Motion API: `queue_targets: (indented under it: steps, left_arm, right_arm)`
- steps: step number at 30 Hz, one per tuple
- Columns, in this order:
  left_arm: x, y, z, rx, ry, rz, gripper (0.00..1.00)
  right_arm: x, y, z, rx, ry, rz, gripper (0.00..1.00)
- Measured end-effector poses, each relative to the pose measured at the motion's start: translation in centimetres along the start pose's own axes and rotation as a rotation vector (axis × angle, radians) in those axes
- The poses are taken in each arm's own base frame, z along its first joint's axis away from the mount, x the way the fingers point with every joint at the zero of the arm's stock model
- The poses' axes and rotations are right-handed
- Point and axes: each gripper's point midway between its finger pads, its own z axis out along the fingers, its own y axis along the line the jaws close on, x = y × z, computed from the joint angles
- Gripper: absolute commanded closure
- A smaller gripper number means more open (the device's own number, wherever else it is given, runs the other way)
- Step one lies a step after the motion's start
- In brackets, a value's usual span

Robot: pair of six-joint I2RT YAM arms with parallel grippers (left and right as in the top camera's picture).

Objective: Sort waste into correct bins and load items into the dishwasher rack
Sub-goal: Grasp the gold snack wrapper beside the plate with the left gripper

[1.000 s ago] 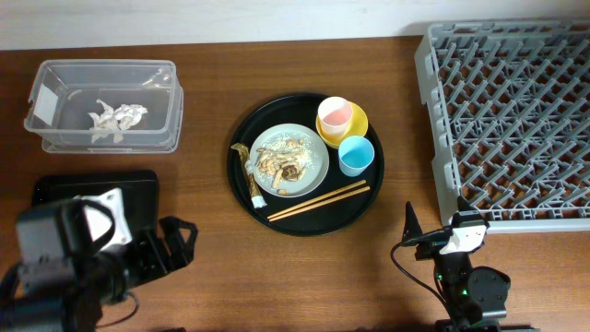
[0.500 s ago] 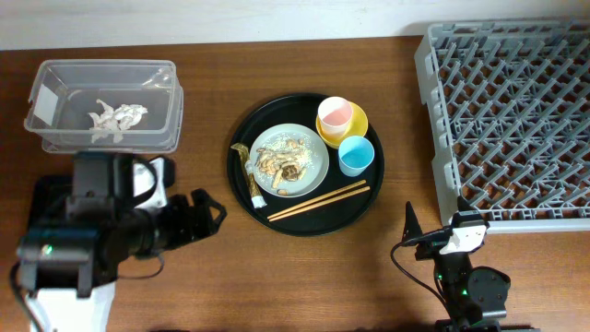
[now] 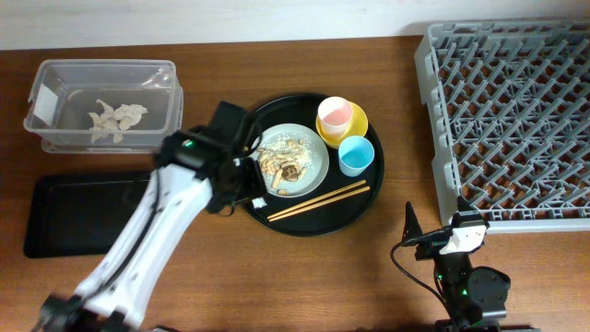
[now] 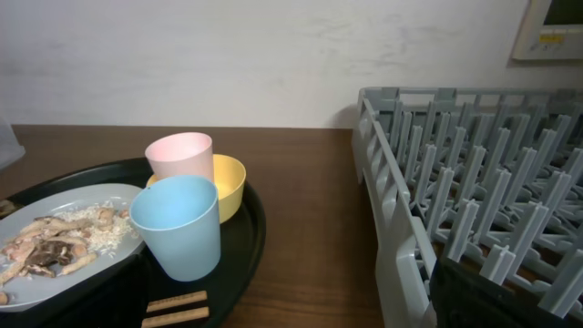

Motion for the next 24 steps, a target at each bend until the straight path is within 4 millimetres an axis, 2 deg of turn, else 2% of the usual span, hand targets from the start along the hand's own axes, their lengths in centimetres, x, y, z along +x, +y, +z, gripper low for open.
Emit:
queue_targets:
  steps: [3,7,11,14,16,19,24]
  left_arm:
    - [-1.6,-0.9,3.1,-0.026,-0.006,-0.009,0.33]
    - [-3.4,-1.7,6.1,-0.036,-0.028,-0.020,0.33]
    - [-4.7,-2.0,7.8,-0.047,-0.059,-0.021,0.39]
    - [-5.0,-1.7,9.0,-0.077,-0.059,-0.024,0.39]
    - [-5.3,-1.3,9.9,-0.108,-0.065,-0.028,0.39]
    - [-5.7,-0.7,11.0,-0.135,-0.067,-0.062,0.46]
    - [-7.1,0.8,11.8,-0.142,-0.074,-0.130,0.48]
  right_arm:
    - [0.0,0.0,0.0,0.000,-0.001,0.001,0.02]
    - [0.0,0.0,0.0,0.000,-0.001,0.000,0.02]
    - [0.0,0.0,0.0,0.000,0.000,0.000,0.02]
    - [0.0,0.0,0.0,0.000,0.000,0.000,0.02]
    - [0.0,0.0,0.0,0.000,0.000,0.001,0.02]
    - [0.0,0.0,0.0,0.000,0.000,0.000,0.02]
    - [0.0,0.0,0.0,0.000,0.000,0.001,0.02]
